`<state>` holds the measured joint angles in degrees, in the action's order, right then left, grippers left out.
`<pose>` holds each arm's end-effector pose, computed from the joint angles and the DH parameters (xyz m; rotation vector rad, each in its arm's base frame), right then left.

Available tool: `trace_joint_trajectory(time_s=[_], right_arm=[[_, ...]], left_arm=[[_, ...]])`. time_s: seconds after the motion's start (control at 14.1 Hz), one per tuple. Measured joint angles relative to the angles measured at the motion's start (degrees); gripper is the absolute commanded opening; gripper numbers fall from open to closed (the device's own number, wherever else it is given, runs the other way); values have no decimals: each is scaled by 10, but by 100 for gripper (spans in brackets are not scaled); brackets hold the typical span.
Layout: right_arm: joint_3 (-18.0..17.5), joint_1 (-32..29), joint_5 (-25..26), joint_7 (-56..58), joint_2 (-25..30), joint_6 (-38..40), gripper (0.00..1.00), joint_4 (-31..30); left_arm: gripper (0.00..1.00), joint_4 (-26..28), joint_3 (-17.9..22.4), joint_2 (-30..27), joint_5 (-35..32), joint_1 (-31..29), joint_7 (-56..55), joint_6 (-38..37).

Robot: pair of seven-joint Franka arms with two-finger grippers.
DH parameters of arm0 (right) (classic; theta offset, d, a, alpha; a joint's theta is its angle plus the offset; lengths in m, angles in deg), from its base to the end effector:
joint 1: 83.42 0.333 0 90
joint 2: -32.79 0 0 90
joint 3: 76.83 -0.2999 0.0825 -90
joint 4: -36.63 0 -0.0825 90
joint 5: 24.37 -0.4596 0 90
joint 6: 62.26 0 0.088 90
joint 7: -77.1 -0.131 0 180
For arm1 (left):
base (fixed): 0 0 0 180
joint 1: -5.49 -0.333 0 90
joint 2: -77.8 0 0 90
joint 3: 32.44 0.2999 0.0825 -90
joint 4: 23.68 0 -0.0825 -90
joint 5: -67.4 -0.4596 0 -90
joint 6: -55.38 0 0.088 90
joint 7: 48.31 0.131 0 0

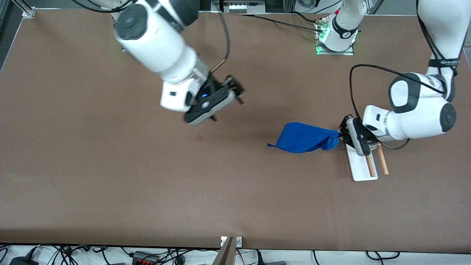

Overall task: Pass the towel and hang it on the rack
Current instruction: 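Drape the towel over the dowels with the left gripper while the right gripper withdraws, then open the left gripper and pull it back from the rack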

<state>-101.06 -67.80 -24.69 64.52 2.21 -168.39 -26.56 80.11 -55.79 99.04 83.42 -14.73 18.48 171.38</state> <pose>0.6599 0.4446 0.5196 -2.7784 -0.5556 -0.2020 0.6783 -0.0516 0.2685 2.3600 -1.3890 0.1261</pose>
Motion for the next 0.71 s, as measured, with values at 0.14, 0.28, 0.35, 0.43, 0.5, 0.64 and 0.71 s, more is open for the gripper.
trace_joint_trajectory(time_s=[0.14,0.28,0.35,0.43,0.5,0.64,0.71], right_arm=[[7,-43,30,0,4,44,100,-7],[11,-90,38,0,3,67,100,-29],[12,-111,41,0,2,75,100,-43],[15,-130,46,0,2,79,100,-56],[18,-148,50,0,2,81,100,-67],[20,-178,54,0,2,82,100,-81],[22,-188,56,-1,3,85,100,-84]], left_arm=[[0,-34,2,-1,-40,-39,-6,-27],[0,-77,7,0,-65,-79,-10,-75],[0,-93,9,3,-74,-100,-9,-90],[0,-104,10,9,-81,-120,0,-97],[0,-115,10,18,-85,-135,15,-101],[0,-135,13,37,-100,-148,31,-107],[0,-142,14,46,-105,-152,33,-107]])
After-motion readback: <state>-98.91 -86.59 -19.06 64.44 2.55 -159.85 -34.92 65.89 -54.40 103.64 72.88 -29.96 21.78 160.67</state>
